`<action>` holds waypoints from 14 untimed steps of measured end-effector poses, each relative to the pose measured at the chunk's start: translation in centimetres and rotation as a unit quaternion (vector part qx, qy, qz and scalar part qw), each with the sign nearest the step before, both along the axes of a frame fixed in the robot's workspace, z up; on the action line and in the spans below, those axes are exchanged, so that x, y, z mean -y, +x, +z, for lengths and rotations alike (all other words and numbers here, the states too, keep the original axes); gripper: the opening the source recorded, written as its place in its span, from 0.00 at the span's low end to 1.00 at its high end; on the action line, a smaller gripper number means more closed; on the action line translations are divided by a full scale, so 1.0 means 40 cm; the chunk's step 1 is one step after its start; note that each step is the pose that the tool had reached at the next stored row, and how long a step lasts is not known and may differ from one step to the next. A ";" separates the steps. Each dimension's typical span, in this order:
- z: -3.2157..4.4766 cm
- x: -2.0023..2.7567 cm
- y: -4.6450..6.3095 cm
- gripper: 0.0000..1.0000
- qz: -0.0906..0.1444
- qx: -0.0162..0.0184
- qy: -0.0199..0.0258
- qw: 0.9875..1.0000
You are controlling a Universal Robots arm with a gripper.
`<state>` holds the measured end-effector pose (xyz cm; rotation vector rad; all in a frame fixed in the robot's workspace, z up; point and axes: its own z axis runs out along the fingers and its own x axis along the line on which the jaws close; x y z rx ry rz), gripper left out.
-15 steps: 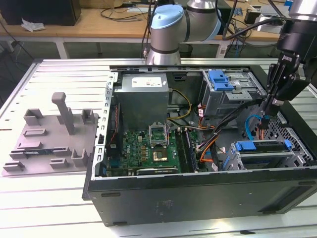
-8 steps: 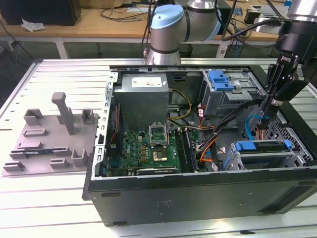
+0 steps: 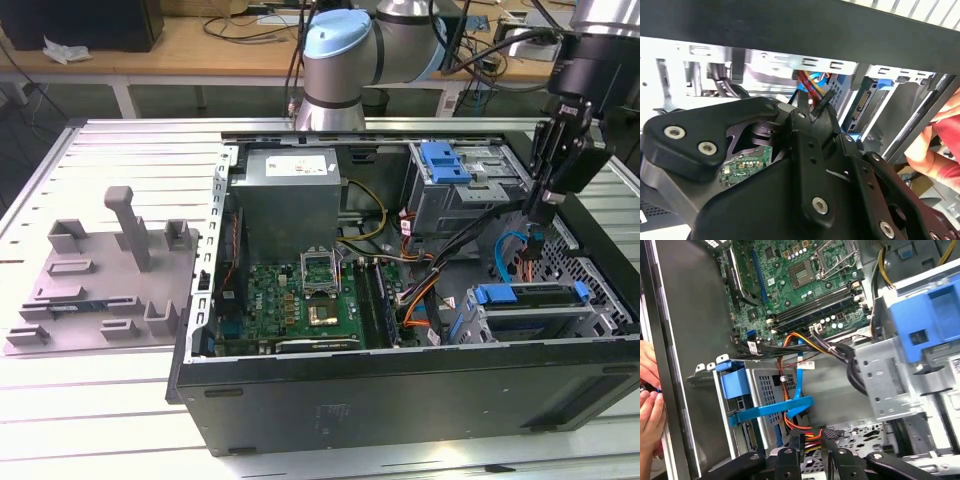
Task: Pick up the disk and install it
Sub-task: 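Insert the first disk wire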
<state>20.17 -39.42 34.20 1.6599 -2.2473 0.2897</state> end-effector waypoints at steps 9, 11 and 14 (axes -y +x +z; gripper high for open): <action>0.023 -0.005 -0.001 0.31 0.000 0.000 -0.010 1.000; 0.023 0.017 -0.001 0.31 0.000 0.000 -0.010 1.000; 0.023 0.049 -0.001 0.31 0.000 0.000 -0.010 1.000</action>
